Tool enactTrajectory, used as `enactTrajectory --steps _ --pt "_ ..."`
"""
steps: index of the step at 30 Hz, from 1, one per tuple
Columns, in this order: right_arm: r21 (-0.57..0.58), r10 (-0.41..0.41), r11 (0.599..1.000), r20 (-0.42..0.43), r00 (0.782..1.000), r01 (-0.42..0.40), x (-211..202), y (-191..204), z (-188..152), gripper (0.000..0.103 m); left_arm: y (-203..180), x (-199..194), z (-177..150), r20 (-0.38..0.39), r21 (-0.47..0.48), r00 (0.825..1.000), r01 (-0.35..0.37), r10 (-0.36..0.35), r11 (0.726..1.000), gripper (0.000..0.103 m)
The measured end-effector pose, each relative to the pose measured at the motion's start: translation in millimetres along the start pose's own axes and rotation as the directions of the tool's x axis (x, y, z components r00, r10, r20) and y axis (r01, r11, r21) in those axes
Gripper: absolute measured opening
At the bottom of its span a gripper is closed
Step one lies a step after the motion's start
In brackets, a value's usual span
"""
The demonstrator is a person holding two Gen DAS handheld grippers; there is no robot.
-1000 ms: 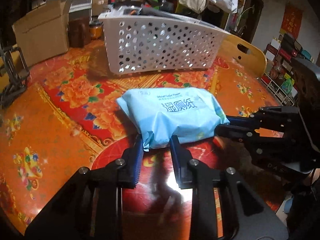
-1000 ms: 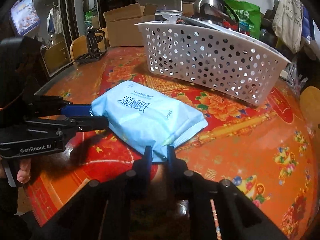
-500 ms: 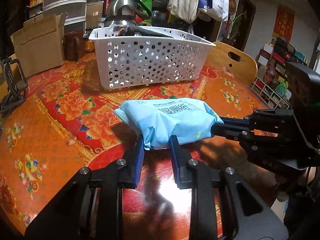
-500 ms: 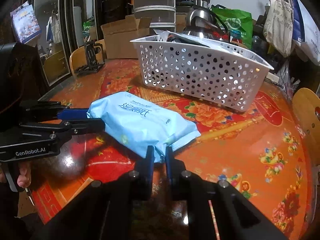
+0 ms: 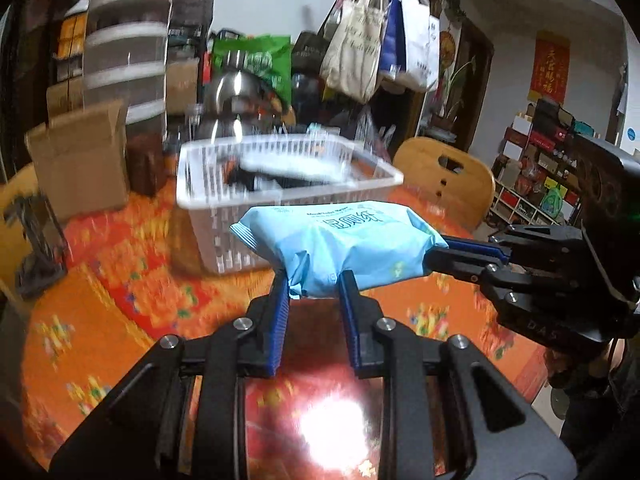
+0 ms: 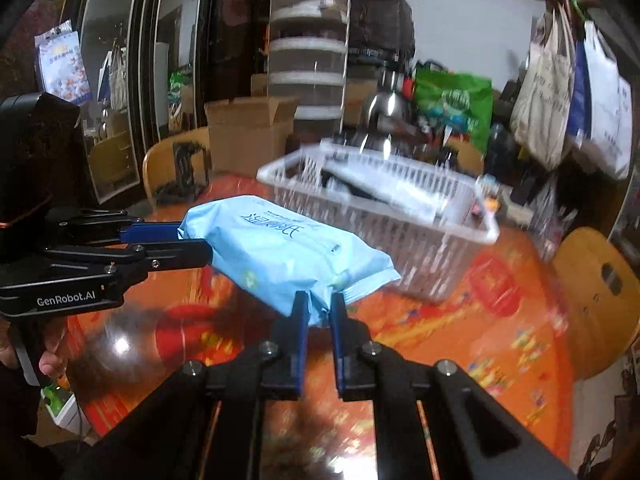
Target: Organize soft objects
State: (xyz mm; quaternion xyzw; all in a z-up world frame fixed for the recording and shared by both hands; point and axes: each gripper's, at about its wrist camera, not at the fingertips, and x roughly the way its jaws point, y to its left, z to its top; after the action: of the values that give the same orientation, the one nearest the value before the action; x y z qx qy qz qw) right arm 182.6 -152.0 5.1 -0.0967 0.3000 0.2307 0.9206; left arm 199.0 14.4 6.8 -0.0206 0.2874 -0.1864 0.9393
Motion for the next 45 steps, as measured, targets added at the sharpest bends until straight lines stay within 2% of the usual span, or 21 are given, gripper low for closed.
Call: enactTrajectory --steps 8,15,20,24,27,28,29,31,34,36,38,45 --pt "-0.023 -0.058 0.998 0.084 0.995 0.06 -14 -26 70 0.008 0 -1 90 0.074 0.028 0.997 -0.009 0.007 1.0 0.023" --pt "-0.005 -0.085 0.996 0.104 0.991 0.086 18 -68 126 0.009 17 49 162 0.064 0.038 0.998 -0.023 0.02 0.999 0.023" --pt "-0.022 -0.111 0.993 0.094 0.989 0.114 58 -88 139 0.009 34 101 179 0.023 0.019 0.999 -0.029 0.028 0.999 0.023" --pt "-0.014 -0.121 0.992 0.064 0.991 0.123 91 -99 137 0.009 47 139 174 -0.006 0.001 0.999 -0.047 0.047 0.999 0.023" --pt "-0.012 -0.122 0.992 0.066 0.99 0.123 112 -102 128 0.01 61 164 163 -0.007 -0.022 0.995 -0.1 0.099 0.995 0.033" --pt "-0.026 -0.128 0.991 0.086 0.988 0.13 118 -102 122 0.014 66 174 160 -0.019 -0.02 0.991 -0.136 0.136 0.99 0.05" --pt "-0.032 -0.137 0.99 0.081 0.987 0.14 123 -102 118 0.02 72 183 154 -0.037 -0.031 0.985 -0.169 0.168 0.985 0.075" --pt "-0.024 -0.174 0.984 0.023 0.985 0.174 137 -107 109 0.026 82 191 145 -0.053 -0.044 0.979 -0.199 0.197 0.979 0.094" --pt "0.019 -0.174 0.984 -0.016 0.985 0.175 141 -119 98 0.073 94 193 134 -0.076 -0.051 0.981 -0.184 0.18 0.982 0.097" --pt "0.066 -0.16 0.985 -0.021 0.987 0.161 140 -127 93 0.076 99 195 129 -0.102 -0.06 0.978 -0.191 0.184 0.98 0.103" --pt "0.095 -0.146 0.984 -0.034 0.989 0.148 137 -130 91 0.088 101 192 125 -0.108 -0.06 0.977 -0.189 0.182 0.98 0.103" --pt "0.156 -0.103 0.982 -0.053 0.993 0.111 129 -132 82 0.101 89 164 118 -0.096 -0.02 0.965 -0.247 0.244 0.969 0.103"
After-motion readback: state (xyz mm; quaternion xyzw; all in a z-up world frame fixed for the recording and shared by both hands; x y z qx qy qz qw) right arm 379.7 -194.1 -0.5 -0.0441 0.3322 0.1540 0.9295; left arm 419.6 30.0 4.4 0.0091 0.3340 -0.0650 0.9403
